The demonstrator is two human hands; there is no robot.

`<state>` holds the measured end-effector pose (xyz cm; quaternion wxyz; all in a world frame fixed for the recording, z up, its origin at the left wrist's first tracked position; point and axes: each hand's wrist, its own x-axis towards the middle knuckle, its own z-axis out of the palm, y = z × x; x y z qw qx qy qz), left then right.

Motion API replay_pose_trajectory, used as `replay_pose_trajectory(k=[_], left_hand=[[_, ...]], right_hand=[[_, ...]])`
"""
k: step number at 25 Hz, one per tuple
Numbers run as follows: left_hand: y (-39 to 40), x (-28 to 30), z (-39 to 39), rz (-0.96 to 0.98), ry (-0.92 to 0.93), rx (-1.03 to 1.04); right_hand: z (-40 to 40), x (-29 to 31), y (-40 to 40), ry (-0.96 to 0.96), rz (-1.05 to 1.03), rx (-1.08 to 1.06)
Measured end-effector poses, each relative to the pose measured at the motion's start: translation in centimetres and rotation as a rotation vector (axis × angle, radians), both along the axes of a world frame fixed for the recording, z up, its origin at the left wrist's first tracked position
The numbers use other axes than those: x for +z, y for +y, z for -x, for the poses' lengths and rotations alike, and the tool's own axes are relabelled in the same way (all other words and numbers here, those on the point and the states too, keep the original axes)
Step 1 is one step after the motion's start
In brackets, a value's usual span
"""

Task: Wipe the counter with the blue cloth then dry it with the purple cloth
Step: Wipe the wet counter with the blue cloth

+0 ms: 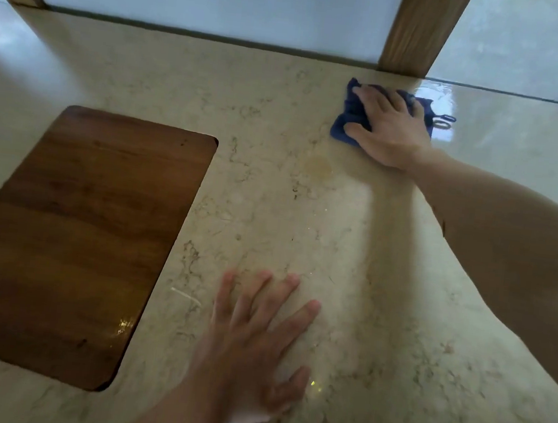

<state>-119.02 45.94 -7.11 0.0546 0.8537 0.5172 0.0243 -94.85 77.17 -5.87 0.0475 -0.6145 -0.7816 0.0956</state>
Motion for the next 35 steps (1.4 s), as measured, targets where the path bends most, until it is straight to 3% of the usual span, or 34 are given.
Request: replay_pose_trajectory(k=[8, 14, 16, 21, 26, 30, 35], left_hand=[[-0.2, 0.7, 0.4, 0.046, -0.086, 0.007], [-0.1, 0.6, 1.0, -0.16, -0.537, 0.067], [-0.4, 0.4, 1.1, -0.156, -0.571, 0.058], [0.4, 2.0, 4.3, -0.068, -0.361, 0.038], [6.1, 2.4, 17.1, -0.073, 0.035, 0.242], [8.0, 1.0, 22.4, 0.015, 0.112, 0.352], [8.8, -0.1, 22.7, 0.115, 0.064, 0.37]], right_hand=[[3.0, 0.1, -15.2, -0.025, 0.026, 0.083], [4.3, 0.2, -29.4, -0.047, 0.039, 0.035], [5.1, 0.2, -34.9, -0.048, 0.048, -0.001], [8.1, 0.7, -48.5, -0.075, 0.12, -0.121], [12.5, 0.3, -57.1, -0.064, 0.101, -0.434], [15.7, -0.2, -58.9, -0.035, 0.051, -0.687], [16.5, -0.3, -58.3, -0.035, 0.052, -0.779]])
